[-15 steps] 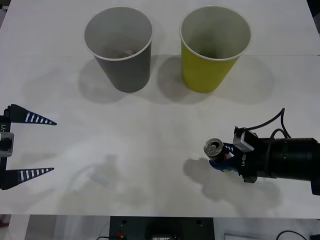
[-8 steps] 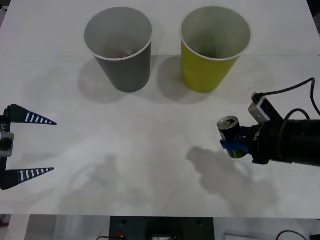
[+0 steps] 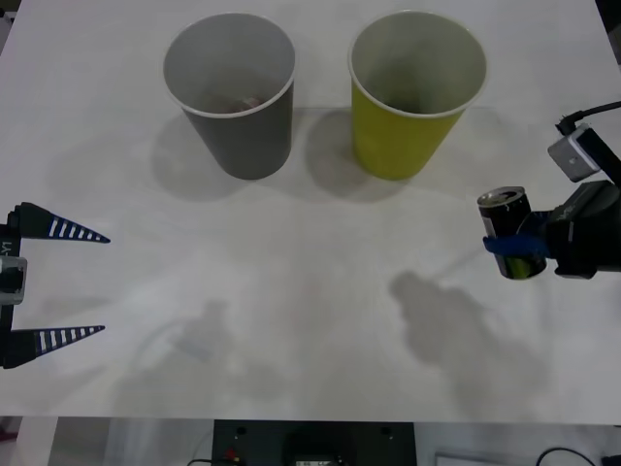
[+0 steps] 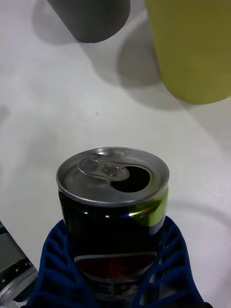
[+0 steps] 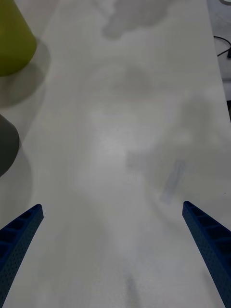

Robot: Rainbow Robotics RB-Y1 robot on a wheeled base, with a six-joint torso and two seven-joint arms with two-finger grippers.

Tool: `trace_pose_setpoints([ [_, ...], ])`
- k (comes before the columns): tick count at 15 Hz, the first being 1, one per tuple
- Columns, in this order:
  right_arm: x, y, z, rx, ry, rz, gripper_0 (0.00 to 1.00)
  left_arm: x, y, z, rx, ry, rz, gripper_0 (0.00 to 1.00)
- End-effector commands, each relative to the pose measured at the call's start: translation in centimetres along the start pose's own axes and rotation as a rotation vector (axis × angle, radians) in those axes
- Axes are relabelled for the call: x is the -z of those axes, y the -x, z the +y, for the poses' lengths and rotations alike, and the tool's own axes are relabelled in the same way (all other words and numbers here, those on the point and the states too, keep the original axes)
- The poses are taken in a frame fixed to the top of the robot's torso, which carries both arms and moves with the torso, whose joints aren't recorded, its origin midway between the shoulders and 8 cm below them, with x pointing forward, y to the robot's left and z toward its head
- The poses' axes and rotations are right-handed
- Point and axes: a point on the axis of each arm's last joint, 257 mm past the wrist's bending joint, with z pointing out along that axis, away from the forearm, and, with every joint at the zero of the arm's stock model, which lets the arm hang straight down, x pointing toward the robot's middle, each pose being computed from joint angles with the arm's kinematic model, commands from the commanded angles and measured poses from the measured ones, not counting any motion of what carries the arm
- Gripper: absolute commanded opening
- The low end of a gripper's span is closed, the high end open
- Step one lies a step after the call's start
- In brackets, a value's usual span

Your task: Put the can into the green bin and the plastic bottle into the gray bin

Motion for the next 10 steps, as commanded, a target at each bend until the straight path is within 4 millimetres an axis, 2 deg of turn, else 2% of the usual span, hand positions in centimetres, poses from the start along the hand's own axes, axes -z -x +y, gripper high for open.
trace_pose_setpoints([
  [1,2.3,1.8,-1.5,0.036,-0.026,0.022,0.0,0.0,0.0,0.0,0.0,0.0,0.0,1.0],
  [6,5.1,7.0,-3.9,0.041,-0.044,-0.032,0.0,0.0,0.0,0.0,0.0,0.0,0.0,1.0],
  [10,5.5,10.4,-5.4,0.109,-0.084,-0.004,0.0,0.0,0.0,0.0,0.0,0.0,0.0,1.0],
])
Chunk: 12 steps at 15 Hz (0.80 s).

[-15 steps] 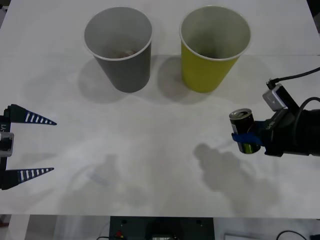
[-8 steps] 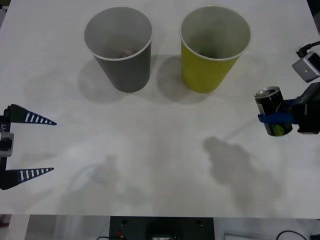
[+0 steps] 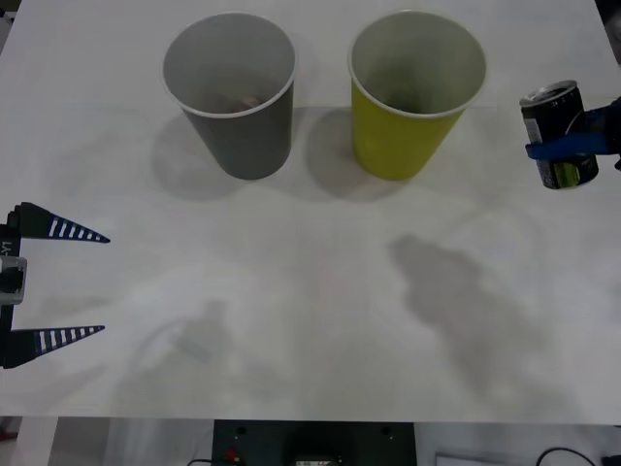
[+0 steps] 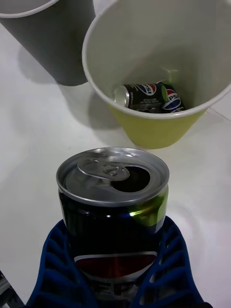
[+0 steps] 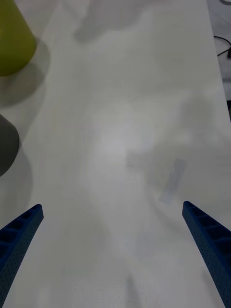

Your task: Put the can into the green bin and the plastic bottle into the gray bin

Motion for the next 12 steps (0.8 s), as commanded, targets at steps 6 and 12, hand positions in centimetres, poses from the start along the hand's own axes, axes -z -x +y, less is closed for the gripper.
trace_pose_setpoints([
  [6,-1.6,8.6,-4.2,0.016,-0.019,0.104,0.0,0.0,0.0,0.0,0.0,0.0,0.0,1.0],
  [12,-8.2,13.8,-6.0,-0.012,-0.07,0.162,0.0,0.0,0.0,0.0,0.0,0.0,0.0,1.0],
])
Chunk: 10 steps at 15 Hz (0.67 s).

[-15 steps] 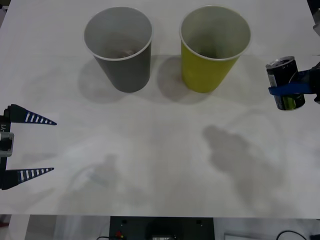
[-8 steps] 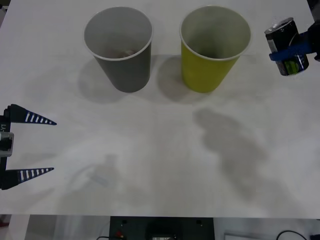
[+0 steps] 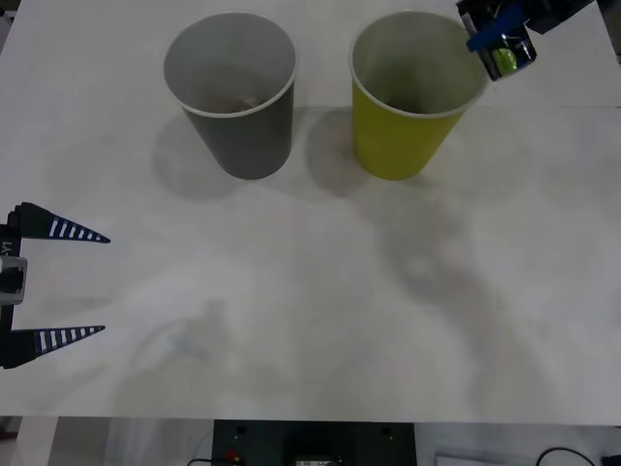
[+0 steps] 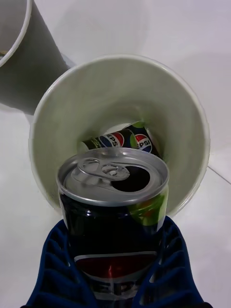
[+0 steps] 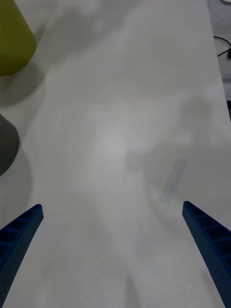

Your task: Put the can into the green bin and the plastic bottle into the gray bin

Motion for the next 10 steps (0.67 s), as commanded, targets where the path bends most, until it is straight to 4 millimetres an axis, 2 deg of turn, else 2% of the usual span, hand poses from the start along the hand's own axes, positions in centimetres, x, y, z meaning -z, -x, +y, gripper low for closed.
trace_pose_setpoints([
  [1,-2.5,2.1,0.0,-0.004,-0.031,0.019,0.0,0.0,0.0,0.0,0.0,0.0,0.0,1.0],
  [4,-4.5,4.0,0.5,0.005,-0.061,0.033,0.0,0.0,0.0,0.0,0.0,0.0,0.0,1.0],
  [7,-5.7,4.4,0.6,0.055,-0.079,0.053,0.0,0.0,0.0,0.0,0.0,0.0,0.0,1.0],
  [8,-5.8,4.4,0.6,0.07,-0.078,0.051,0.17,0.0,0.0,0.0,0.0,0.0,0.0,1.0],
  [9,-5.9,4.5,0.6,0.093,-0.078,0.051,0.52,0.0,0.0,0.0,0.0,0.0,0.0,1.0],
  [10,-5.9,4.6,0.6,0.12,-0.078,0.048,0.74,0.0,0.0,0.0,0.0,0.0,0.0,1.0],
])
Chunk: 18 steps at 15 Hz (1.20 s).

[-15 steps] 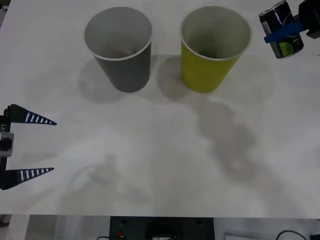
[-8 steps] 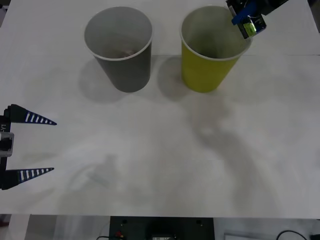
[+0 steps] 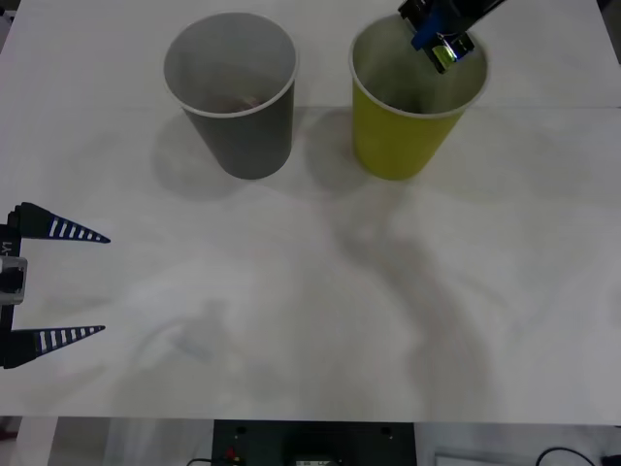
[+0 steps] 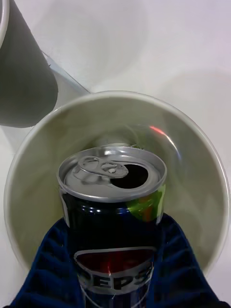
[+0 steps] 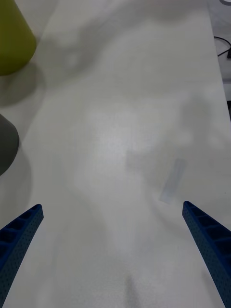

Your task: Put the can into the green bin and the plastic bottle into the gray bin

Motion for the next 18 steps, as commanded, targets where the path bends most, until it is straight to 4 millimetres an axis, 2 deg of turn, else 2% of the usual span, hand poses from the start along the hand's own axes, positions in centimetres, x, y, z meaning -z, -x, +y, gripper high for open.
trace_pose_setpoints([
  [1,0.1,0.3,-0.2,0.085,-0.006,-0.014,0.99,0.0,0.0,0.0,0.0,0.0,0.0,1.0],
  [4,0.6,0.3,-0.5,0.107,0.004,-0.024,1.0,0.0,0.0,0.0,0.0,0.0,0.0,1.0],
  [6,1.7,-0.1,-0.5,0.093,0.039,-0.036,1.0,0.0,0.0,0.0,0.0,0.0,0.0,1.0],
  [8,3.7,-0.9,-0.8,0.105,0.08,-0.043,1.0,0.0,0.0,0.0,0.0,0.0,0.0,1.0],
  [11,6.5,-1.6,0.4,0.115,0.16,-0.096,1.0,0.0,0.0,0.0,0.0,0.0,0.0,1.0],
  [16,8.8,-5.2,2.5,0.177,0.233,-0.211,1.0,0.0,0.0,0.0,0.0,0.0,0.0,1.0],
  [18,9.7,-7.8,3.8,0.226,0.242,-0.248,1.0,0.0,0.0,0.0,0.0,0.0,0.0,1.0],
])
